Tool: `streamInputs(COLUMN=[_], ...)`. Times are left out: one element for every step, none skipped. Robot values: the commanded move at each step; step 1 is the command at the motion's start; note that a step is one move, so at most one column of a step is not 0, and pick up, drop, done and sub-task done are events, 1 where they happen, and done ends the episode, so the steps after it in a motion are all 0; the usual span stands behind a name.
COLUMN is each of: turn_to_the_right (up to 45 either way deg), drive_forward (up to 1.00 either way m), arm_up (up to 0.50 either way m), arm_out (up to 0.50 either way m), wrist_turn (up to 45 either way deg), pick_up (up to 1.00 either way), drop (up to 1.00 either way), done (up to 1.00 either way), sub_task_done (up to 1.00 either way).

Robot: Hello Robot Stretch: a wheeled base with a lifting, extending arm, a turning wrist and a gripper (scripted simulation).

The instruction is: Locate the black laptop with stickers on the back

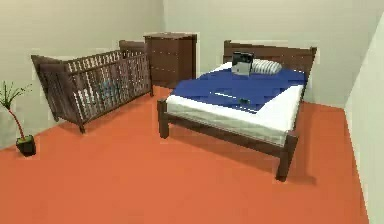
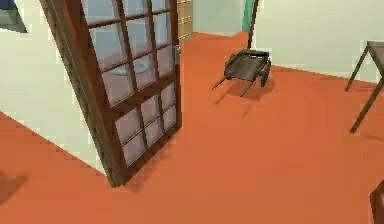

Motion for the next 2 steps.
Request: streamInputs(turn_to_the_right=[45.0,45.0], drive_forward=[0.0,0.0], arm_up=[0.0,0.0], arm_out=[0.0,0.0], wrist_turn=[0.0,0.0], pick_up=[0.0,0.0], drop=[0.0,0.0], done=[0.0,0.0], sub_task_done=[0.0,0.0])
